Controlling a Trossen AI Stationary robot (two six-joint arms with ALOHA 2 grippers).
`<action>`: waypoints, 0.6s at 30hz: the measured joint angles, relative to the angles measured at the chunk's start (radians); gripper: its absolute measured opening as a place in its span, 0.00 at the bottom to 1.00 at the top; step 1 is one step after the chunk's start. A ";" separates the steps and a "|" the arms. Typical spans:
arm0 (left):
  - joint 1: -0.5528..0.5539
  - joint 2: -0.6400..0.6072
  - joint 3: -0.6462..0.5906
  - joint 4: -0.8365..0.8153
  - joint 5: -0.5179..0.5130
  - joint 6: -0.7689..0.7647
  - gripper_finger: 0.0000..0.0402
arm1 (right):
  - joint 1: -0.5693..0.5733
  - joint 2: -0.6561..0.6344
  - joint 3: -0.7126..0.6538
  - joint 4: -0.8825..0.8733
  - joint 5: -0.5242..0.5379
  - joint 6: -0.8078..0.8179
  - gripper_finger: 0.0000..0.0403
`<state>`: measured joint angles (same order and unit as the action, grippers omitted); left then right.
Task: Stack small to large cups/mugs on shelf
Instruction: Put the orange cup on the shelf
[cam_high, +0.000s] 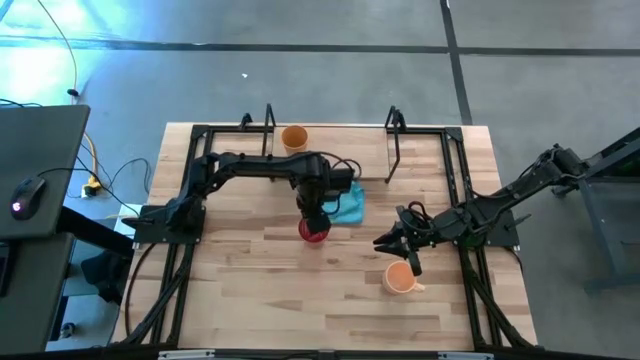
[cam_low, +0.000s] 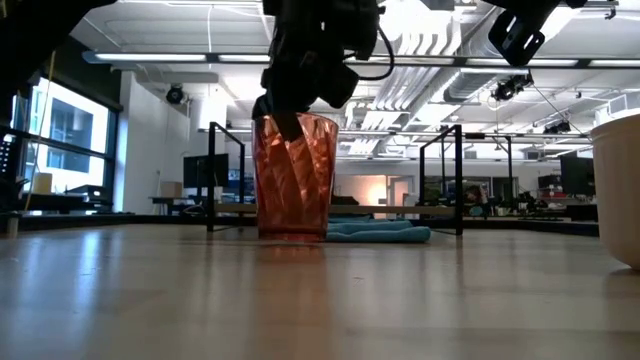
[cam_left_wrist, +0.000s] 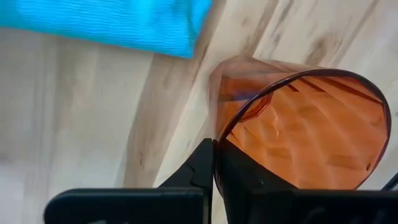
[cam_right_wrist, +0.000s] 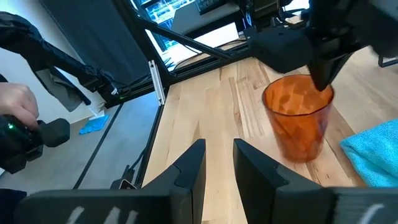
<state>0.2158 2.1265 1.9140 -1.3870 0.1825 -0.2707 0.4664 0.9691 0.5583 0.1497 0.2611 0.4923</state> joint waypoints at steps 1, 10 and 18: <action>0.009 0.000 0.008 -0.009 0.003 0.005 0.01 | 0.000 0.000 0.000 0.000 0.000 0.000 0.18; 0.105 0.000 0.184 -0.075 0.018 0.063 0.00 | -0.002 0.000 0.000 -0.002 0.032 -0.019 0.18; 0.215 0.000 0.353 -0.105 -0.036 0.084 0.00 | -0.002 0.000 0.000 -0.003 0.084 -0.056 0.18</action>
<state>0.4309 2.1265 2.2673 -1.4918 0.1469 -0.1868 0.4648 0.9691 0.5583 0.1470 0.3446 0.4366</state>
